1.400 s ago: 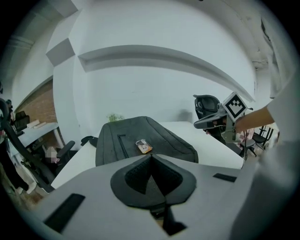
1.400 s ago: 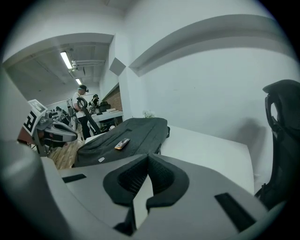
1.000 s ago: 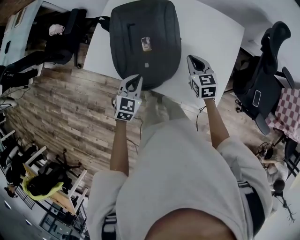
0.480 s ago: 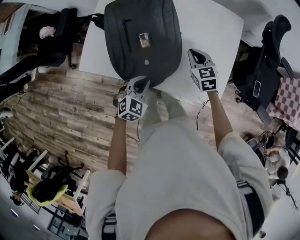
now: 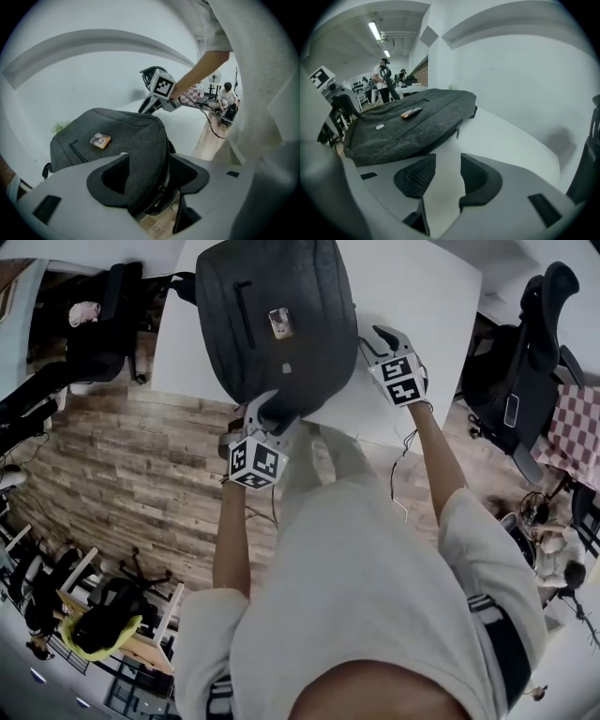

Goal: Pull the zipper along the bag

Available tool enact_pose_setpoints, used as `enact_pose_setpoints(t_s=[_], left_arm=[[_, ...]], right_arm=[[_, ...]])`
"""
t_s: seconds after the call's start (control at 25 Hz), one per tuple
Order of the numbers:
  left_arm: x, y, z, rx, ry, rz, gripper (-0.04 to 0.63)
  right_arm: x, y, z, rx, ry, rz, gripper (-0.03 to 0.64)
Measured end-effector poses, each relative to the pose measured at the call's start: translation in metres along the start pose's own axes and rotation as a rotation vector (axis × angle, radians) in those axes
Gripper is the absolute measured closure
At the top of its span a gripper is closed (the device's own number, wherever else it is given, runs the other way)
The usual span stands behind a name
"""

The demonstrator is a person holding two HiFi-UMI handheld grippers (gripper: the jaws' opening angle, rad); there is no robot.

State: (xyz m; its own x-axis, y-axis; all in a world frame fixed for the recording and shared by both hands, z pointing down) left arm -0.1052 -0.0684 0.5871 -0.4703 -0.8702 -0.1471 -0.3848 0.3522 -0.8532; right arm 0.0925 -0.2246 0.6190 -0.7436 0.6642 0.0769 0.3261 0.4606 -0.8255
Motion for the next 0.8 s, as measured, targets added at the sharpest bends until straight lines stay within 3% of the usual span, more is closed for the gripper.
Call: enact_pose_setpoints(t_s=[0.24, 0.68, 0.8], left_arm=[[-0.006, -0.018, -0.006, 0.075, -0.057, -0.003, 0.325], [-0.009, -0.027, -0.006, 0.074, -0.089, -0.081, 0.397], [-0.009, -0.027, -0.007, 0.059, -0.084, -0.092, 0.399]], right_arm=[[-0.018, -0.027, 0.014, -0.029, 0.066, 0.000, 0.337], [-0.029, -0.060, 0.045, 0.000, 0.229, 0.076, 0.357], [-0.036, -0.061, 0.056, -0.006, 0.262, 0.054, 0.376]])
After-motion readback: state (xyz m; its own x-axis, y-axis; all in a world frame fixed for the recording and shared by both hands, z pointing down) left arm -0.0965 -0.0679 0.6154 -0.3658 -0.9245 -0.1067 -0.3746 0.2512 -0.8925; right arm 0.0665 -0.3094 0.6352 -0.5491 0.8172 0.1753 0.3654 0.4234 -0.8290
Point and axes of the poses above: the fingertips, and each gripper's own axes: y backward along the fingers, x to its left, z out of its top, the point moved 4 cm from there along y, backward along the fingers, and after that the axes turned 13 degrees about x, right-handed, at the moved point
